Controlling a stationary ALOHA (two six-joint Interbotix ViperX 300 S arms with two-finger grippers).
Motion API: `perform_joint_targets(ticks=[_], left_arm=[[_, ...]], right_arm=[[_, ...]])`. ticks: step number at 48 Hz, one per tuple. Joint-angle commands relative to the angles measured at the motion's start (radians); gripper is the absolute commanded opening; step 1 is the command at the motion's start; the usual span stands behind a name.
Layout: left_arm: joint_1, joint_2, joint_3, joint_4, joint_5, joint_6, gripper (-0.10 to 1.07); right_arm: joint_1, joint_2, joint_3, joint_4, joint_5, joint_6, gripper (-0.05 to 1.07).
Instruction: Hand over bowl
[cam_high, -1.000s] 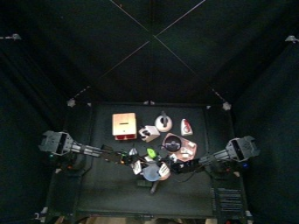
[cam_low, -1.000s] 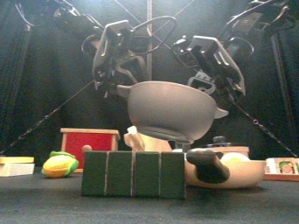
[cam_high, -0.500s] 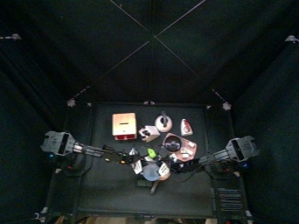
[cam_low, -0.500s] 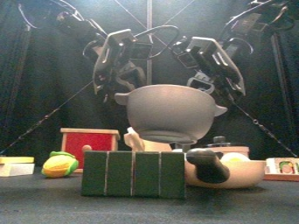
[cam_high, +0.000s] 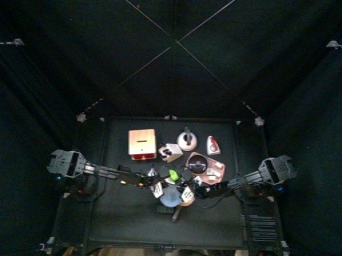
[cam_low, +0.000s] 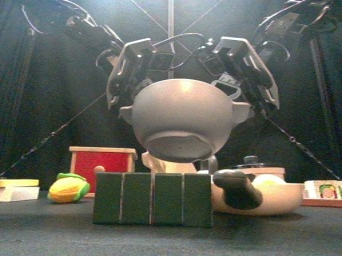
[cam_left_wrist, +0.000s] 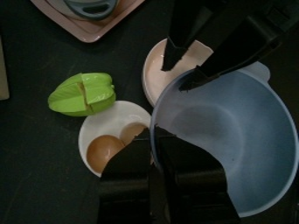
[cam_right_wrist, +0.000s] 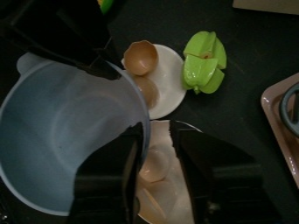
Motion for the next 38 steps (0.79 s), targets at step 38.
perform_joint_targets(ticks=[38], left_arm=[[-0.009, -0.032, -0.003, 0.003, -0.005, 0.000, 0.40]], right_arm=[[-0.005, -0.114, 0.064, 0.034, 0.123, -0.003, 0.80]])
